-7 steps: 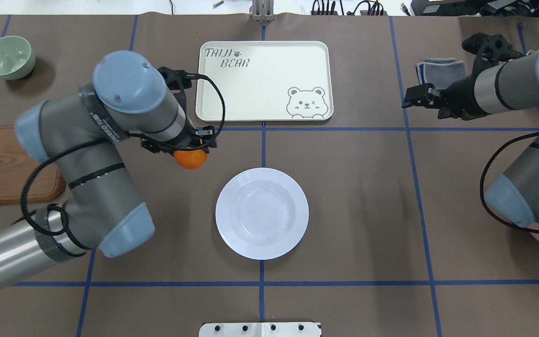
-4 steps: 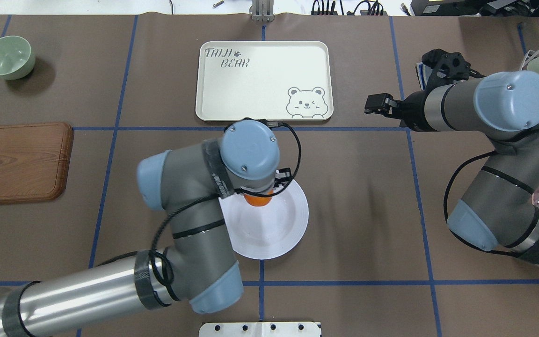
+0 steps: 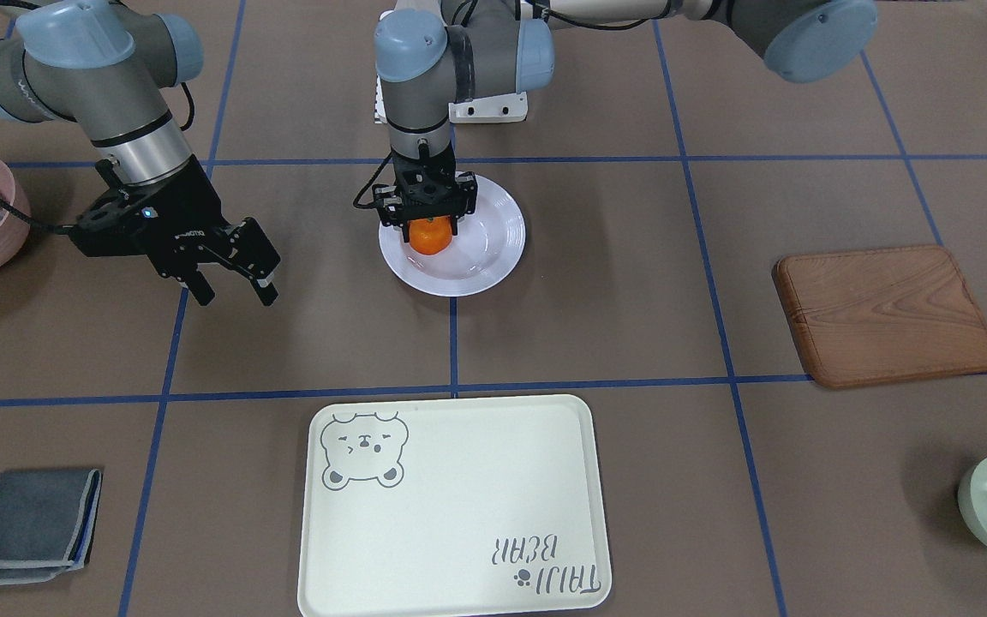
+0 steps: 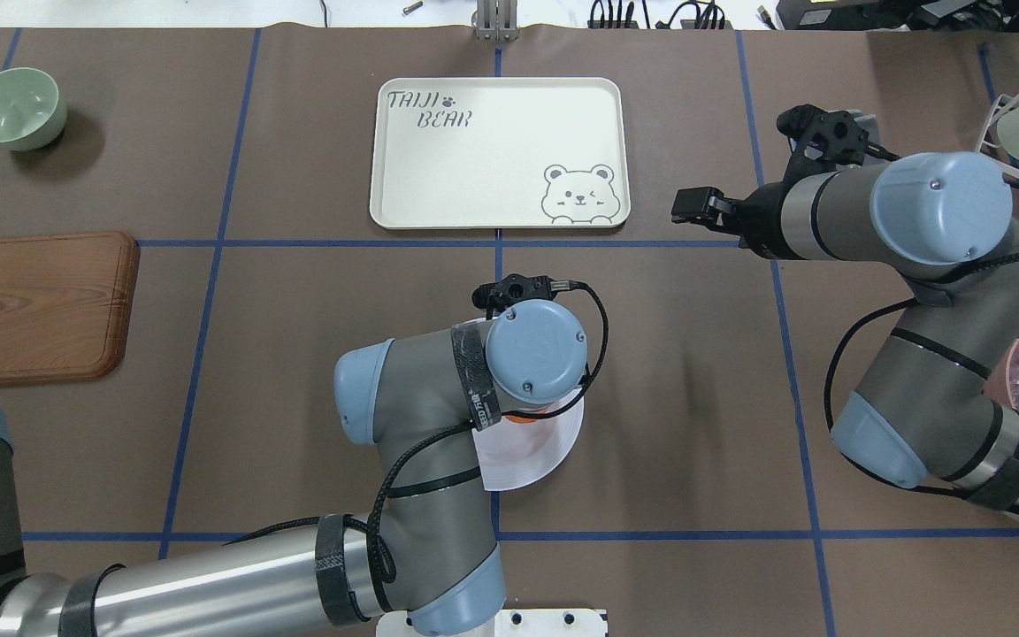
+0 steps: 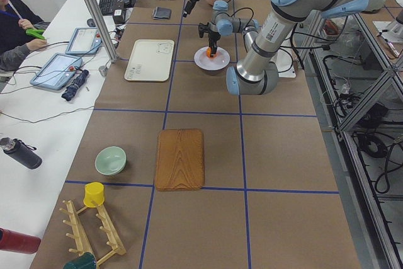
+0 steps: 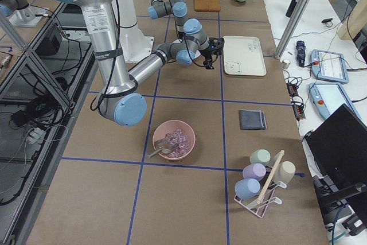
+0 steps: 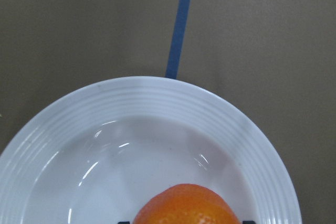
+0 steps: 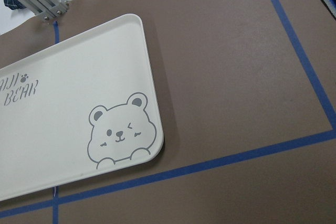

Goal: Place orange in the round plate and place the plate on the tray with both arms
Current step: 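Carry the orange onto the white plate and release it with the left gripper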

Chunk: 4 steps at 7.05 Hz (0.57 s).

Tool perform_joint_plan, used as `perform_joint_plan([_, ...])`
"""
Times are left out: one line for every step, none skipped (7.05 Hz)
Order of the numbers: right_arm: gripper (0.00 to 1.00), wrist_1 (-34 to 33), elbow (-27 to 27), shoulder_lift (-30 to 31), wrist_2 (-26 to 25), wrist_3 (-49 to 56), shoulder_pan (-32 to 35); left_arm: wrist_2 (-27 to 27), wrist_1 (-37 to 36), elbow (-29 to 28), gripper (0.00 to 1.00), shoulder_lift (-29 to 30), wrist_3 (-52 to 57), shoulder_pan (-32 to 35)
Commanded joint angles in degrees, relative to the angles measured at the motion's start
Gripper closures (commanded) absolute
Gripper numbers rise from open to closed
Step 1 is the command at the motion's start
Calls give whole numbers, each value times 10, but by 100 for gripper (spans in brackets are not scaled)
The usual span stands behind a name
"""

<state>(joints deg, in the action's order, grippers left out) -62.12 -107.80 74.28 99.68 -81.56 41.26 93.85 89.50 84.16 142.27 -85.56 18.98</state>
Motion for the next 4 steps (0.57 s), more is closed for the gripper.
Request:
perform_joint_plan([0,0,0,0,0,0,-1,-2,2,5,100,-16,2,6])
perform_joint_plan([0,0,0,0,0,0,-3,-2,2,33,100,-41,7,8])
perform_joint_plan([0,1,0,0,0,0,-3,-1,1,54,100,-60,27,8])
perform_joint_plan([0,0,0,0,0,0,-3,-1,2,55,45,-61,28,8])
